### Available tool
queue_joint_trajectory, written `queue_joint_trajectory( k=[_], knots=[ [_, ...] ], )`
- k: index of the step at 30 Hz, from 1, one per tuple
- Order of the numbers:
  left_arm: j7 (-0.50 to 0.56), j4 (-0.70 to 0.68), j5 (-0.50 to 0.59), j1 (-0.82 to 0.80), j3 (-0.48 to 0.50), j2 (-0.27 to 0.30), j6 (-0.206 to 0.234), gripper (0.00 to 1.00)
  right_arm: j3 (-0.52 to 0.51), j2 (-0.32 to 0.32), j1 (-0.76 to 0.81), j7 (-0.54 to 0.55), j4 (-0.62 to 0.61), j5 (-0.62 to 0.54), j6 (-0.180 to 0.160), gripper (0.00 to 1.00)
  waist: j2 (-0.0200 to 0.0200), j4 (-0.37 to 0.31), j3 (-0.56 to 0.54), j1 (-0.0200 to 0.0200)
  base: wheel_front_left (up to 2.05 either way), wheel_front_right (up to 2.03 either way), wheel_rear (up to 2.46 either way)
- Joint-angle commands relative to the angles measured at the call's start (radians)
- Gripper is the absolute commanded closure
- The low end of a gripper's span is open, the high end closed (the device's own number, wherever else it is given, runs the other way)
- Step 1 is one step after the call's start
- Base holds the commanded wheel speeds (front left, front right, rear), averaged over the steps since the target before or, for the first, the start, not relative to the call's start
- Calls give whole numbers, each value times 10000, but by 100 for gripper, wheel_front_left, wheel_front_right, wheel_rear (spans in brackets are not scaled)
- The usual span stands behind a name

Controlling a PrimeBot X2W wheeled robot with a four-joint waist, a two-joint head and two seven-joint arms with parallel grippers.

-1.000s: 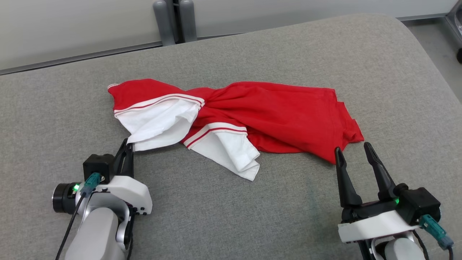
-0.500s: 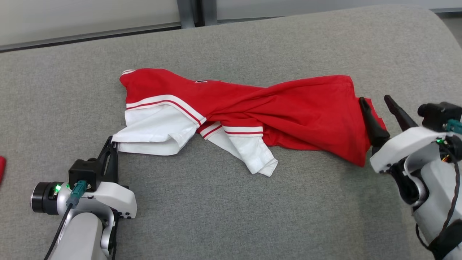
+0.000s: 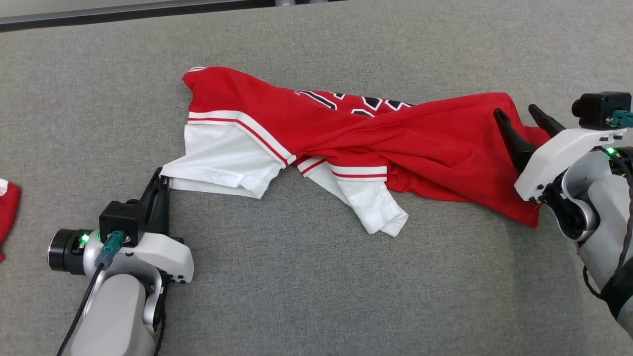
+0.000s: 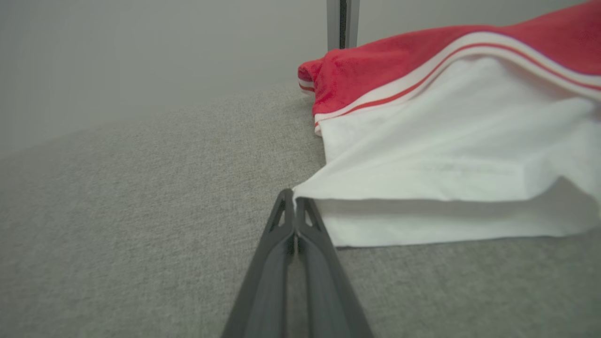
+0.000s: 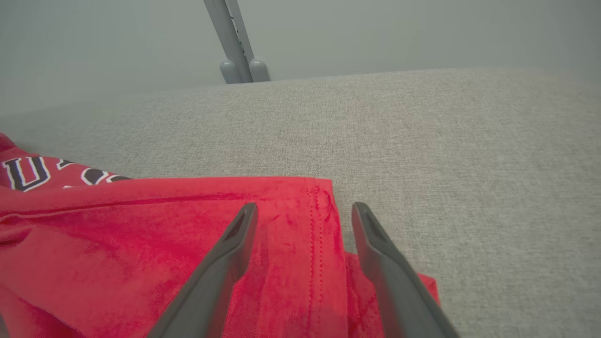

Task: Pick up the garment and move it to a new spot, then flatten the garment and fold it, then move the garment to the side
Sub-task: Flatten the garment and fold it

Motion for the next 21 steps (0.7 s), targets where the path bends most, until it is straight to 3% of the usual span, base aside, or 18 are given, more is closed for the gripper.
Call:
queue_joint_trajectory(
  k=[1,7,13,14,15,16,17,18,19,21],
  knots=[
    [0,28,76,-143,63,66,-45,100,119,-84,-184,80,145,209,-3,0,0,37,70,0,0,0,0],
    [1,88,175,-279,70,81,-92,100,729,-227,-682,241,437,910,-2,0,0,111,313,0,0,0,0],
    [3,120,261,-437,67,93,-151,100,1351,-308,-1199,699,669,1528,-2,12,0,171,569,0,0,0,0],
    [3,127,273,-450,59,85,-166,100,1433,-336,-1287,637,712,1585,-2,21,0,180,595,0,0,0,0],
    [3,140,291,-444,48,75,-166,100,1562,-352,-1339,626,755,1631,-2,51,0,190,615,0,0,0,0],
    [3,140,291,-444,48,75,-166,100,1562,-352,-1339,626,755,1631,-2,51,0,190,615,0,0,0,0],
    [3,155,295,-437,39,63,-179,100,1676,-364,-1382,602,791,1644,-2,60,0,196,627,0,0,0,0],
    [3,171,312,-445,31,54,-191,100,1773,-378,-1459,568,832,1672,-2,73,0,201,634,0,0,0,0],
    [4,197,324,-459,25,50,-205,100,1867,-382,-1533,551,870,1730,-2,96,0,207,635,0,0,0,0],
    [4,245,326,-477,24,41,-221,100,2072,-383,-1632,623,950,1838,-2,100,0,218,629,0,0,0,0]
  ],
)
